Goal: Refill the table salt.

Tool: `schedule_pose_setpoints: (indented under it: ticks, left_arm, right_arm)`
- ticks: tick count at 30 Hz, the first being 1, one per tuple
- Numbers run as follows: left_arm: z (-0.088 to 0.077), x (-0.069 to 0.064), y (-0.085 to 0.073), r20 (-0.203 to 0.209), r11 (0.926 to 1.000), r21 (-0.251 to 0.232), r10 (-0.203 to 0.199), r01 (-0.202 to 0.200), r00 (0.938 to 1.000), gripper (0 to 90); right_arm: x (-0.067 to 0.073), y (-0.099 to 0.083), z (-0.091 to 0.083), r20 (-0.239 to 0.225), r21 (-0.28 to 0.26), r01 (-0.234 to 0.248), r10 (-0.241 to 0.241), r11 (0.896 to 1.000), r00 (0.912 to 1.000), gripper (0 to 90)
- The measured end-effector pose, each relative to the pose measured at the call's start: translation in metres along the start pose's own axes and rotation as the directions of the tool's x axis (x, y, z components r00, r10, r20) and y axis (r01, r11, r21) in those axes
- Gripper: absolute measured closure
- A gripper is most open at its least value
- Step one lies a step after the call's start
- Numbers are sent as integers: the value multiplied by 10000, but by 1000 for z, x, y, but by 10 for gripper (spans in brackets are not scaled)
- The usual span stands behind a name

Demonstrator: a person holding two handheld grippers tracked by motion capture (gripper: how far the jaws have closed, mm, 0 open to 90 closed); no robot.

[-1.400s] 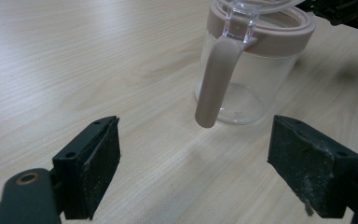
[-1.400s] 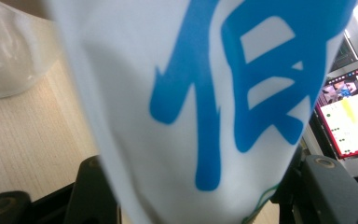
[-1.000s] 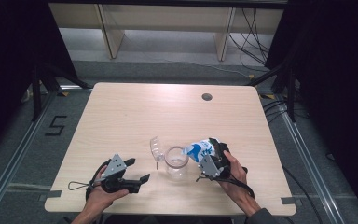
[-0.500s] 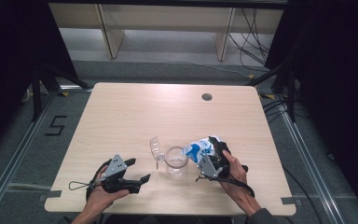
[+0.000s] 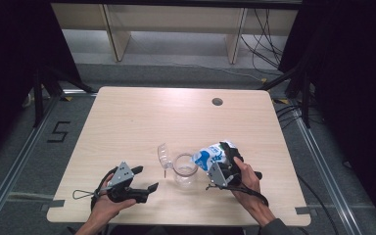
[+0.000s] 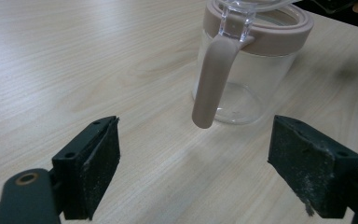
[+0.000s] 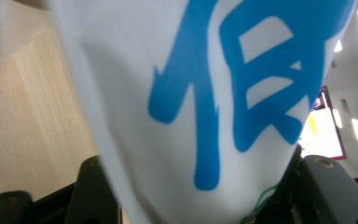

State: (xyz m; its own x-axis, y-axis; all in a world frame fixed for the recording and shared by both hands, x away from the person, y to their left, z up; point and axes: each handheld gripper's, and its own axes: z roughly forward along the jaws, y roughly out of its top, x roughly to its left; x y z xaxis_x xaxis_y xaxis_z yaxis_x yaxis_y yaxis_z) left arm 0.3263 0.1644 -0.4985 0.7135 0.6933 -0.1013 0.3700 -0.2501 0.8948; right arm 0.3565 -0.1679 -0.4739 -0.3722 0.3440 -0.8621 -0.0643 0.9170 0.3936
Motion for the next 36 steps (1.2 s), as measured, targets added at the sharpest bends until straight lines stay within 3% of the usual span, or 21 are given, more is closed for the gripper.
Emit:
schedule_pose_setpoints:
  ticks: [5,6,10,11,13,21,23,24,26,27,31,33,34,35,36]
  left_arm:
    - [0,0,0,-4,10000,5,-4,4,10000,161]
    - [0,0,0,-4,10000,3,-7,7,10000,161]
    - [0,0,0,3,10000,8,12,-12,10000,161]
    - [0,0,0,4,10000,10,9,-9,10000,161]
    - [0,0,0,52,10000,-23,-3,3,10000,161]
    - [0,0,0,11,10000,13,6,-6,10000,161]
    - [0,0,0,9,10000,4,-6,6,10000,161]
    - [0,0,0,13,10000,5,1,-1,10000,161]
    - [0,0,0,15,10000,17,-9,9,10000,161]
    - [0,0,0,15,10000,14,-16,16,10000,161]
    - [0,0,0,64,10000,-9,-21,21,10000,161]
    - [1,0,0,63,10000,-8,-21,21,10000,161]
    - [1,0,0,71,10000,-5,-21,21,10000,161]
    - [1,0,0,70,10000,5,-14,14,10000,161]
    - [1,0,0,72,10000,1,-15,15,10000,161]
  right_arm:
    - [0,0,0,112,28,72,-73,10000,9999,461]
    - [-1,0,0,162,-22,323,-322,9995,9993,461]
    - [0,2,-1,204,62,264,-266,9996,9994,463]
    - [-2,2,-1,320,-45,772,-770,9970,9965,464]
    - [1,2,0,267,73,494,-495,9988,9984,464]
    - [4,2,0,271,120,629,-633,9979,9976,465]
    - [1,3,1,390,-4,1270,-1268,9919,9912,465]
    - [1,3,1,407,-14,1303,-1301,9915,9907,465]
    - [2,3,1,325,19,1183,-1183,9930,9924,465]
    - [5,3,1,332,201,881,-887,9959,9955,465]
    - [6,3,2,280,76,871,-873,9962,9958,465]
    - [3,5,2,484,45,1574,-1574,9875,9863,465]
    - [6,4,2,391,156,1153,-1159,9932,9925,466]
    - [5,4,2,394,148,1208,-1213,9926,9918,467]
    - [7,4,2,293,56,976,-977,9952,9948,467]
